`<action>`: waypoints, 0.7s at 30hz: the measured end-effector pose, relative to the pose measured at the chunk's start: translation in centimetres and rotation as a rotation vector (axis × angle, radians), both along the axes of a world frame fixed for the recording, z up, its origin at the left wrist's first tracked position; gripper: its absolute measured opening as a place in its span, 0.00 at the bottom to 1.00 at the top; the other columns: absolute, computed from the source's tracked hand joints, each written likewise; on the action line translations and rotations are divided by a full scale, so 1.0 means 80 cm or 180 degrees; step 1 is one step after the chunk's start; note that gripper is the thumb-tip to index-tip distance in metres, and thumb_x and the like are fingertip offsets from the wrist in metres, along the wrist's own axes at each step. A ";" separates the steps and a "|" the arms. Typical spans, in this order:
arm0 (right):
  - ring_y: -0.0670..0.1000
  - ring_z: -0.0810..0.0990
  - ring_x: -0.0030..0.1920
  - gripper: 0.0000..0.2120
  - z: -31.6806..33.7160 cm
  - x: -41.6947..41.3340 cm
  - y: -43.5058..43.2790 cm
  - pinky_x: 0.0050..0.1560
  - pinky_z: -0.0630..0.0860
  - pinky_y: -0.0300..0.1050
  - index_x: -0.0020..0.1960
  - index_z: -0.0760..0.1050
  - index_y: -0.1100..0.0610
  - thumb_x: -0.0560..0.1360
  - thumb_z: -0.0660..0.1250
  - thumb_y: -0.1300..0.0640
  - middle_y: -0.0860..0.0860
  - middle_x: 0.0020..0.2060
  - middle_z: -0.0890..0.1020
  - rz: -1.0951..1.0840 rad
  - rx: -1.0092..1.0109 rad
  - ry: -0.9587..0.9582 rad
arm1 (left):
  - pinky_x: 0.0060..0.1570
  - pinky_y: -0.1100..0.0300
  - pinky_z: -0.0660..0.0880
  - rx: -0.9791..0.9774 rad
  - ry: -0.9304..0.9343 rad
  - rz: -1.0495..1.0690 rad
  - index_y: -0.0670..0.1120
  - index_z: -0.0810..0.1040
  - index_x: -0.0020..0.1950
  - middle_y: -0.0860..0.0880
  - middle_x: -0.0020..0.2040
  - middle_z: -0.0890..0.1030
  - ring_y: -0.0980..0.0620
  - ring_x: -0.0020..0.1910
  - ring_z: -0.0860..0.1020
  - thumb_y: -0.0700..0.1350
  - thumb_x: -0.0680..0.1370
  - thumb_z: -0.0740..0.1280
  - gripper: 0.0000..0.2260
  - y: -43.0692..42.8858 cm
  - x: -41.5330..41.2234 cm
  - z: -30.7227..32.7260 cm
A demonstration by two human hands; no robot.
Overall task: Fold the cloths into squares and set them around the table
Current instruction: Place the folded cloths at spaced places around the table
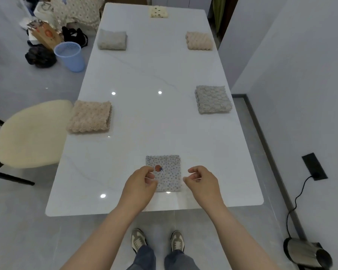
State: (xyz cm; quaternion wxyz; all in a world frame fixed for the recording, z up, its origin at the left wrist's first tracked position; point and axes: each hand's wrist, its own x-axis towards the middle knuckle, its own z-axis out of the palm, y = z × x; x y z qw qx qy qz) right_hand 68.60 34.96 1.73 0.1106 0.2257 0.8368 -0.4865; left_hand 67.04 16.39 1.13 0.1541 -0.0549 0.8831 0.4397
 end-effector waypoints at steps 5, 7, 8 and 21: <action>0.44 0.76 0.40 0.10 0.004 -0.005 0.027 0.37 0.70 0.33 0.54 0.74 0.53 0.74 0.68 0.58 0.47 0.41 0.79 0.0216 0.0018 -0.0045 | 0.44 0.70 0.71 -0.0002 0.0053 0.0167 0.47 0.75 0.62 0.52 0.50 0.78 0.58 0.47 0.77 0.40 0.76 0.64 0.14 0.024 0.010 0.008; 0.43 0.76 0.41 0.10 0.005 -0.004 0.041 0.37 0.69 0.32 0.54 0.74 0.53 0.74 0.68 0.58 0.48 0.42 0.79 0.0273 0.0017 -0.0037 | 0.44 0.71 0.70 0.0003 0.0063 0.0215 0.47 0.75 0.62 0.52 0.50 0.78 0.59 0.47 0.77 0.41 0.76 0.64 0.14 0.037 0.015 0.009; 0.43 0.77 0.41 0.10 0.005 -0.004 0.047 0.37 0.70 0.33 0.54 0.74 0.52 0.73 0.68 0.57 0.48 0.42 0.79 0.0309 0.0015 -0.0035 | 0.44 0.70 0.70 -0.0006 0.0068 0.0243 0.47 0.75 0.62 0.52 0.50 0.78 0.58 0.47 0.77 0.41 0.76 0.64 0.14 0.043 0.016 0.009; 0.46 0.74 0.44 0.12 -0.046 -0.008 0.047 0.37 0.66 0.30 0.58 0.75 0.57 0.74 0.67 0.57 0.47 0.42 0.76 0.0783 0.0255 -0.0363 | 0.54 0.65 0.67 -0.0500 -0.0185 0.0312 0.44 0.71 0.67 0.45 0.62 0.74 0.50 0.57 0.75 0.43 0.77 0.65 0.18 0.046 0.025 -0.028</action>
